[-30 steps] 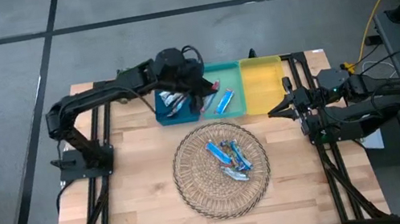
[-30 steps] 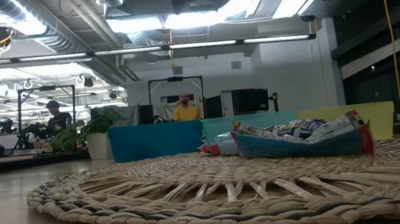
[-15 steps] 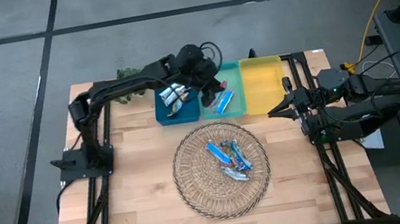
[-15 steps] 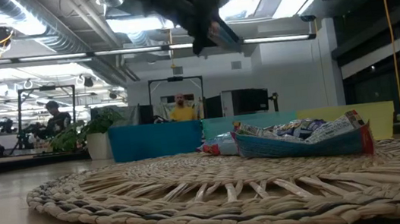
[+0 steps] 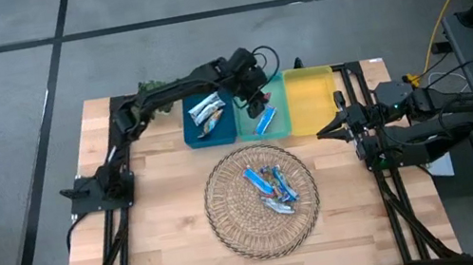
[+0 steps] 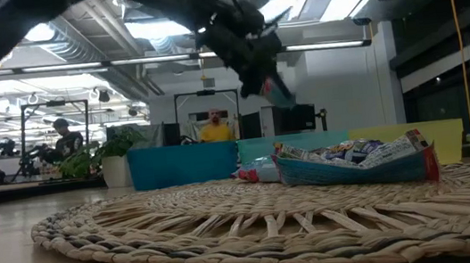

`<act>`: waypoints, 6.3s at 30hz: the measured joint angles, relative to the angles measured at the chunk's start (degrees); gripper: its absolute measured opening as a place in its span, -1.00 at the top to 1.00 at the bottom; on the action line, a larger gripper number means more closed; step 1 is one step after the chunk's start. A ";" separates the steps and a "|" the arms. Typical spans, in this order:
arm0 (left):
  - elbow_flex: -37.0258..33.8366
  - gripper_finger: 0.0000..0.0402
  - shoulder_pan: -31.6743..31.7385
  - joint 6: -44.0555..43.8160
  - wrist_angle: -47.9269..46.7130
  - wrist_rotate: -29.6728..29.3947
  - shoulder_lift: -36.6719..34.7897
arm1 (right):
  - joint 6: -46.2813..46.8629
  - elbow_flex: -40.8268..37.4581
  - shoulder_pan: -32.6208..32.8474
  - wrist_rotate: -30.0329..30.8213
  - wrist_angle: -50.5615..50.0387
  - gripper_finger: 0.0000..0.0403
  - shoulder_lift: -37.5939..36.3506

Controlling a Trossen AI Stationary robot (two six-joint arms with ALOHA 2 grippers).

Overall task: Pick and place Granola Bars by type
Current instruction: Put the orange granola bar into the green bin, then put the blue granola bar into the yellow bin

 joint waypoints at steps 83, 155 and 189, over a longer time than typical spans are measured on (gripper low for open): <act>4.01 -0.09 -4.47 -3.65 -12.42 5.54 -11.57 | 0.00 0.02 -0.01 0.01 -0.04 0.84 -0.01; -111.26 -0.07 -14.02 -20.17 63.62 -26.15 -124.91 | 0.00 0.00 -0.02 0.00 0.01 0.84 0.00; -111.59 0.28 -30.46 -19.30 36.58 -18.00 -123.76 | 0.00 0.00 0.00 -0.02 0.00 0.84 0.02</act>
